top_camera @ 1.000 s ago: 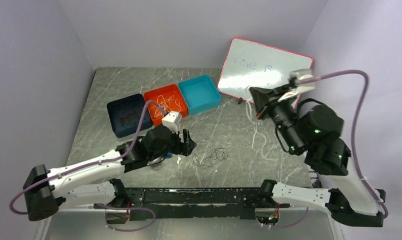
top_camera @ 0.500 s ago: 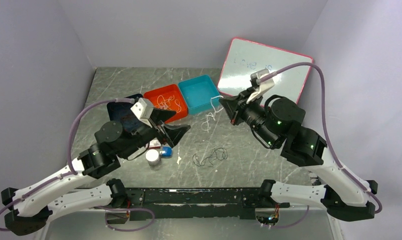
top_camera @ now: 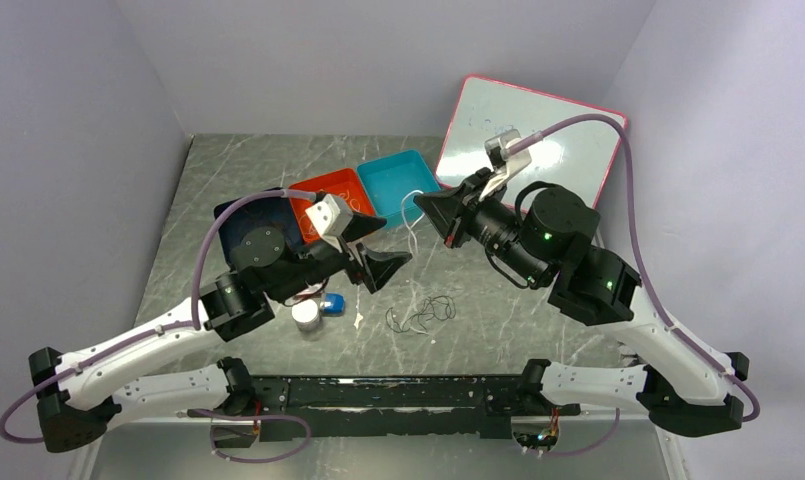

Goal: Untangle the cables

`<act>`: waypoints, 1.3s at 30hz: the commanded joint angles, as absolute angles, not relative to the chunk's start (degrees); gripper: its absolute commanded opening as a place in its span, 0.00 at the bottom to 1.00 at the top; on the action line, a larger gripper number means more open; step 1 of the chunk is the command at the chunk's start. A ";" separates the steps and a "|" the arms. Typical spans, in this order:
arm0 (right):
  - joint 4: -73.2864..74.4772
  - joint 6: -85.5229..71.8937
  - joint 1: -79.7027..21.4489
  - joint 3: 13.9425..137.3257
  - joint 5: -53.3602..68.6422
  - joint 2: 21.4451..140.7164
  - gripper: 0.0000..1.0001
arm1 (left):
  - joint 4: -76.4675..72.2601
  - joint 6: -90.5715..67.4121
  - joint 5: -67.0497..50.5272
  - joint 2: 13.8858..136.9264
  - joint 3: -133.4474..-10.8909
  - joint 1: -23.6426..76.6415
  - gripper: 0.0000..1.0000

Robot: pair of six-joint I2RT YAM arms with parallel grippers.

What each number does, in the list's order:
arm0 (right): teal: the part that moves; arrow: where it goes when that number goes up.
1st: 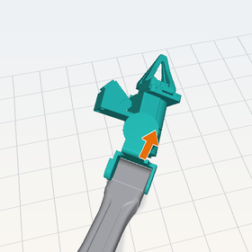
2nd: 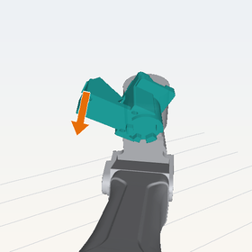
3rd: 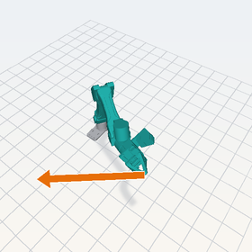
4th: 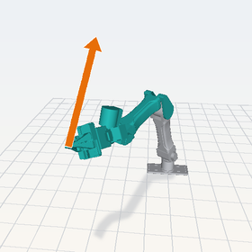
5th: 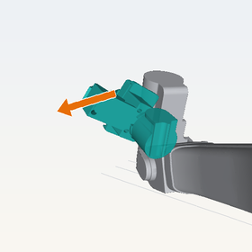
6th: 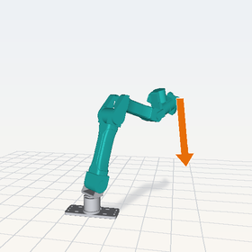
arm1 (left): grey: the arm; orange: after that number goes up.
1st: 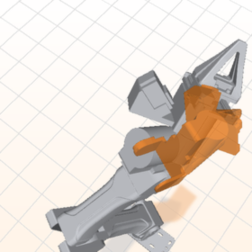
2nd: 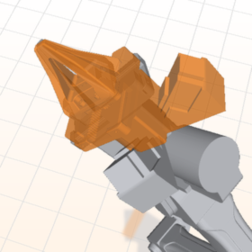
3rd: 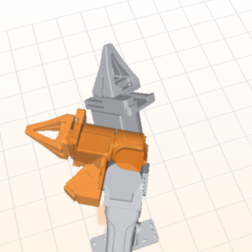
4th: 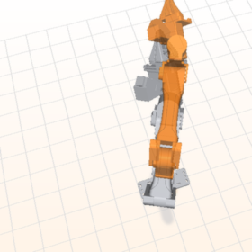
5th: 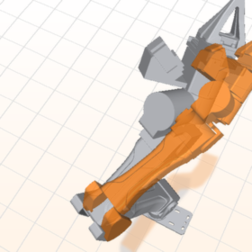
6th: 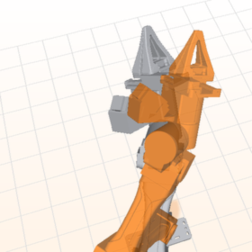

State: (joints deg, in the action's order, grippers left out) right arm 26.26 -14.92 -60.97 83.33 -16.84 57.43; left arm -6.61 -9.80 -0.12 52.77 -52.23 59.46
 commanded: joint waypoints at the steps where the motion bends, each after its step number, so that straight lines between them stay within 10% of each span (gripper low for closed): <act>1: 23.18 -17.49 -61.26 85.22 -14.24 57.33 0.00 | -13.69 -9.88 -4.67 53.91 -53.24 59.50 0.86; 23: 21.45 -20.56 -61.28 85.80 -10.20 56.51 0.00 | -17.99 -12.99 -4.70 61.51 -53.79 59.12 0.43; 31: 21.21 -20.21 -61.26 84.65 -11.10 55.88 0.00 | -17.84 -14.06 -3.42 60.03 -52.08 59.11 0.08; 39: 21.20 -20.73 -61.27 81.72 -15.17 54.16 0.00 | -12.78 -14.39 -0.51 57.30 -52.14 58.99 0.07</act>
